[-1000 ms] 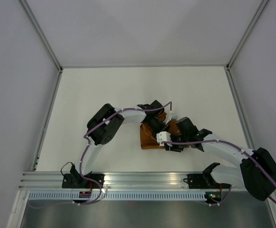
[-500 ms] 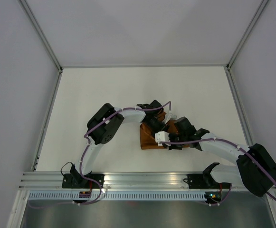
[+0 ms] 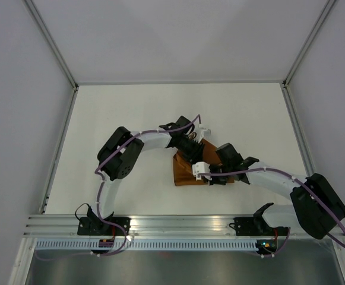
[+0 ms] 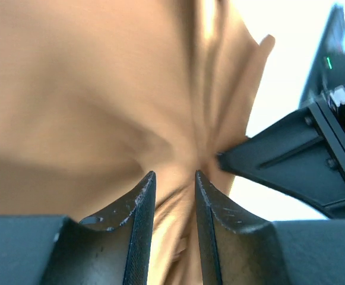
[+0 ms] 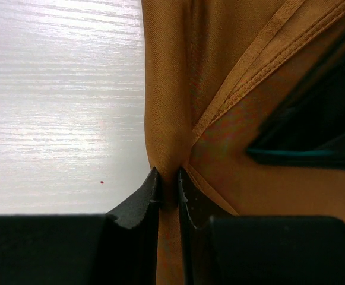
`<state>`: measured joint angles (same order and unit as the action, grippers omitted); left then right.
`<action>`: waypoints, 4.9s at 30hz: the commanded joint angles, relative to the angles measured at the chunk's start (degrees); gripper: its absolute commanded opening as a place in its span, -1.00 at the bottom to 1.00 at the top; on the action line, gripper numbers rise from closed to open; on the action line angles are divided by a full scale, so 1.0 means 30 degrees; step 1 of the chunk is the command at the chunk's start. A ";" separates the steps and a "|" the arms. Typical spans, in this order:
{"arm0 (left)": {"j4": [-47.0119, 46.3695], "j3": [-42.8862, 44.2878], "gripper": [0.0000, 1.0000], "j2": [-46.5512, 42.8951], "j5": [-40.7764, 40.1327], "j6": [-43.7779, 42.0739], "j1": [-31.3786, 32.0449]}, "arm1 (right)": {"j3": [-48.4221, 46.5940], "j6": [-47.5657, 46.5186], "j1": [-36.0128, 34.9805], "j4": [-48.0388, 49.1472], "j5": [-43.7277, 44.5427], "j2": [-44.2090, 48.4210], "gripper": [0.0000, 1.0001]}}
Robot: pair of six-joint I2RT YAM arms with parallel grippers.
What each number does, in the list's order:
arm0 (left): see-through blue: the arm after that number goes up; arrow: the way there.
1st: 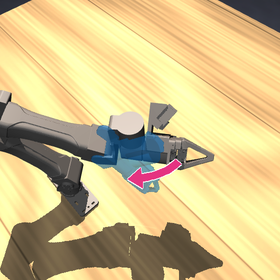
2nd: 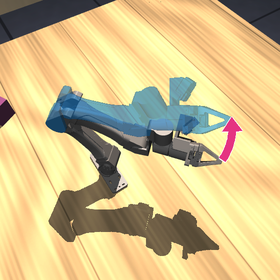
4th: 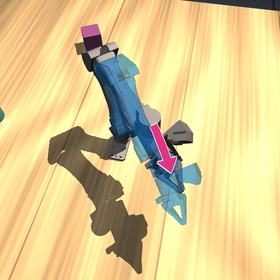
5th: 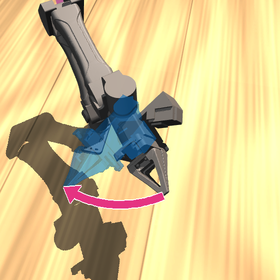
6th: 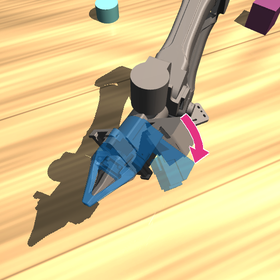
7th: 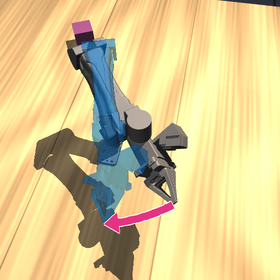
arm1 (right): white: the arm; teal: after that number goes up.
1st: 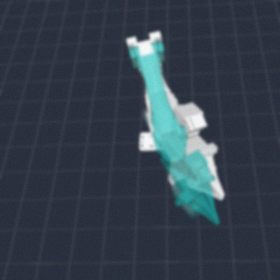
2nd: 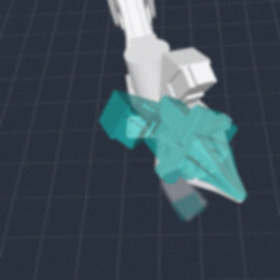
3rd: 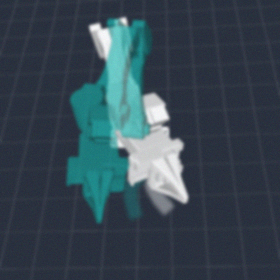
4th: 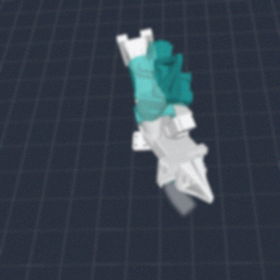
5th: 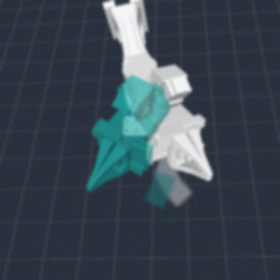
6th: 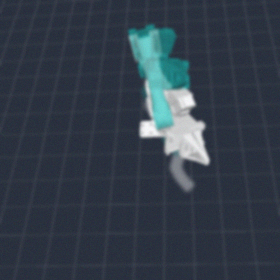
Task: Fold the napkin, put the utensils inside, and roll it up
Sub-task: Roll the napkin with the utensil
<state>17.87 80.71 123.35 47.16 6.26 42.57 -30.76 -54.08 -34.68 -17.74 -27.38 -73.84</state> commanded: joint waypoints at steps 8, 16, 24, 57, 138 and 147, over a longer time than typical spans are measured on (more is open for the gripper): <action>-0.7269 -0.4573 -0.21 -0.6043 -0.6892 0.4122 -0.1942 | -0.2542 -0.2008 0.2502 -0.5799 -0.3382 -0.4561 -0.99; -1.4035 -1.1831 -0.07 -1.2717 -1.3515 0.4419 -0.1768 | -0.5882 -0.3300 0.3853 -0.8967 -0.4614 -0.9099 -0.99; -1.7645 -1.5709 0.16 -1.5365 -1.8615 -0.3341 0.3326 | -0.7146 -0.3183 0.4322 -0.9380 -0.4732 -1.0891 -0.99; -1.4833 -1.2664 0.20 -0.7367 -2.0292 -1.2136 1.0626 | -0.8671 -0.2919 0.5143 -1.0230 -0.5084 -1.2886 -0.99; -0.6132 -0.6395 -0.95 -0.0249 -0.1686 -0.2292 0.1866 | 0.2578 0.0773 -0.0364 0.1957 0.1742 0.3404 0.14; -0.5575 -0.6073 -0.95 0.0104 -0.1334 -0.2292 0.1748 | 0.3282 0.0685 -0.0541 0.2688 0.2327 0.3729 0.15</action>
<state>-8.05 64.49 118.43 49.08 0.58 47.20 -21.85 -52.25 -35.90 -11.90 -22.09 -62.26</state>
